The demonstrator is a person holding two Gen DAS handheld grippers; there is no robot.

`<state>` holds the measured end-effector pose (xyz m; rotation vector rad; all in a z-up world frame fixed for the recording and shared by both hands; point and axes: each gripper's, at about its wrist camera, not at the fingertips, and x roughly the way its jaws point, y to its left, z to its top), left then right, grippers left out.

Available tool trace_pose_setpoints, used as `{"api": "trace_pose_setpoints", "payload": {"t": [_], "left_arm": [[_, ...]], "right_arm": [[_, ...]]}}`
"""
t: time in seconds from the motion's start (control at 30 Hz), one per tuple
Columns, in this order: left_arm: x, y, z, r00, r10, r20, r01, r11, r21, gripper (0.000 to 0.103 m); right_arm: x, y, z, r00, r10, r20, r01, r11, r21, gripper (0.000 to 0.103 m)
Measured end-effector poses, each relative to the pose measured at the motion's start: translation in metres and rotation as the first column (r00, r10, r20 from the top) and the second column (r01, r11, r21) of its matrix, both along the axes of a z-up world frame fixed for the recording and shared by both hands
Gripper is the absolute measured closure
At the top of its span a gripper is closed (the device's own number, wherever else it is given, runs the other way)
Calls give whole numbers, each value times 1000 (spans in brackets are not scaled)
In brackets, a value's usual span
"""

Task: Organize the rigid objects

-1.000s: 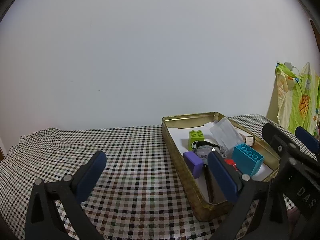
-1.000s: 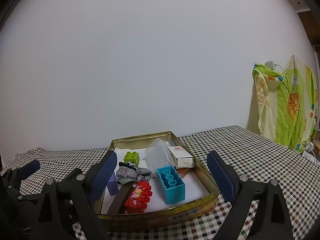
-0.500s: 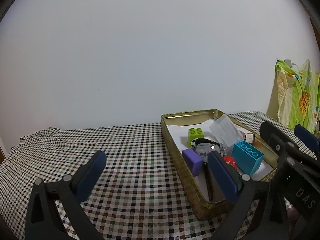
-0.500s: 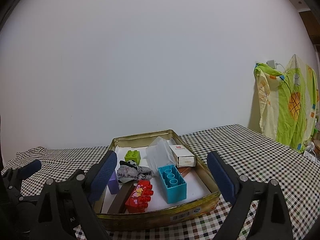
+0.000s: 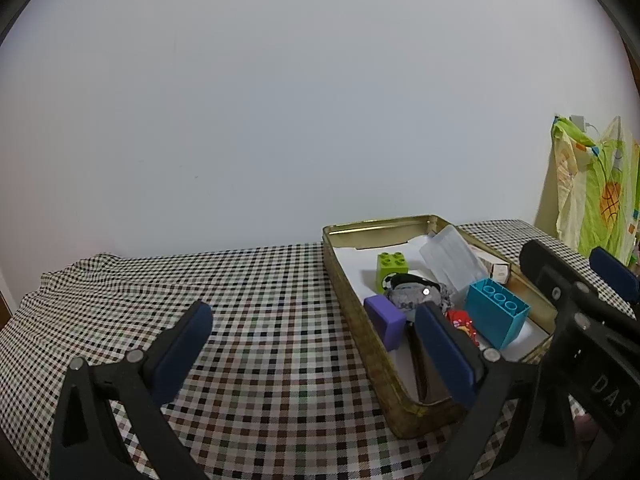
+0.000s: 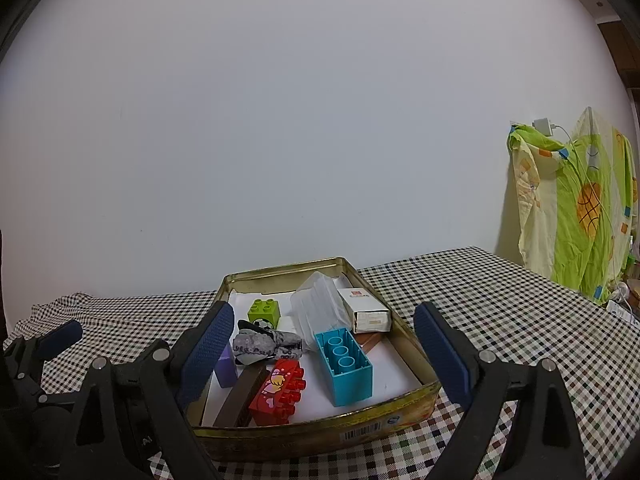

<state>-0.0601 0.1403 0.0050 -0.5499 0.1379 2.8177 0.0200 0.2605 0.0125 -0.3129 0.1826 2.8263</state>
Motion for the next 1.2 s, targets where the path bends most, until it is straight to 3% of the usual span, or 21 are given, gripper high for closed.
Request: {"api": "trace_pose_setpoints", "payload": {"t": [1.2], "left_arm": [[0, 1, 0, 1000, -7, 11, 7, 1000, -6, 0]], "right_arm": [[1, 3, 0, 1000, 11, 11, -11, 1000, 1, 10]]}}
